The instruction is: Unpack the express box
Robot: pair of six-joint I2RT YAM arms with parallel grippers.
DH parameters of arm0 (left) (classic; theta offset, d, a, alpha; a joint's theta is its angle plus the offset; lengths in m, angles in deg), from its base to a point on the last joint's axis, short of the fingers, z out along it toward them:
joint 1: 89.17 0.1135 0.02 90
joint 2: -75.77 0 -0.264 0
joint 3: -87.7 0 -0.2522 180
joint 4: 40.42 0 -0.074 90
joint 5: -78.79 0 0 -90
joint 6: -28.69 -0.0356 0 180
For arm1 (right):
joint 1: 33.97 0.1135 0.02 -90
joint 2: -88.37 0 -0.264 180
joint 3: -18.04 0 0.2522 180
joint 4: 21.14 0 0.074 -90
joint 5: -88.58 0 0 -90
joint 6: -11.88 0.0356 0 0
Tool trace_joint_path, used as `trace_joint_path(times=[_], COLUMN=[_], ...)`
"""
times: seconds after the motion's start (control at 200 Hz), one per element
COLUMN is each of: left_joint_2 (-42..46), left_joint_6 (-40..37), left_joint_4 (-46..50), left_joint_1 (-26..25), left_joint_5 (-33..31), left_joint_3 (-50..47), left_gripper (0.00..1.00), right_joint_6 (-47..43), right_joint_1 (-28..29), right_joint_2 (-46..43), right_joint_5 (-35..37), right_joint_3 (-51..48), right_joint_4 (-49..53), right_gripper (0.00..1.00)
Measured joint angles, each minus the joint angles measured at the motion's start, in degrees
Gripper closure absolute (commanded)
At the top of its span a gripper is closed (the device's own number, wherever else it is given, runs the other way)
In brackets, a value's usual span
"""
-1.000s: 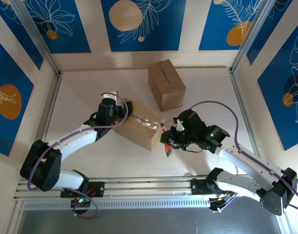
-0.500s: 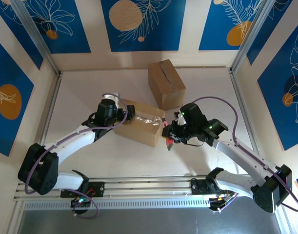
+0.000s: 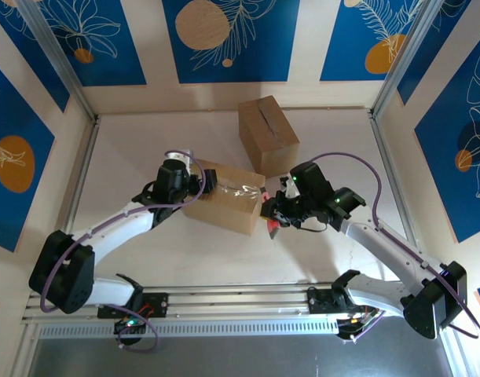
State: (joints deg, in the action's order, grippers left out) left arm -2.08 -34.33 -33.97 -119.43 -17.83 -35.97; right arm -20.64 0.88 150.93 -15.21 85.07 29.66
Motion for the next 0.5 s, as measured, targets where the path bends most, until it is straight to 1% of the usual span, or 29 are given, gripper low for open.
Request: trace_joint_path(times=[0.205,0.5], left_joint_2=[-0.37,-0.39], left_joint_6=[-0.02,-0.02], left_joint_4=[-1.25,-1.55], left_joint_1=[-0.02,-0.02], left_joint_5=[-0.04,-0.07], left_joint_3=[-0.22,-0.31], left_gripper=[0.05,0.05], right_joint_6=[0.28,1.79], right_joint_1=[0.26,2.91], right_joint_2=[-1.14,-2.89], right_joint_5=[-0.09,-1.05], right_joint_3=[-0.59,-1.73], right_joint_4=[0.07,0.42], right_gripper=[1.00,1.00])
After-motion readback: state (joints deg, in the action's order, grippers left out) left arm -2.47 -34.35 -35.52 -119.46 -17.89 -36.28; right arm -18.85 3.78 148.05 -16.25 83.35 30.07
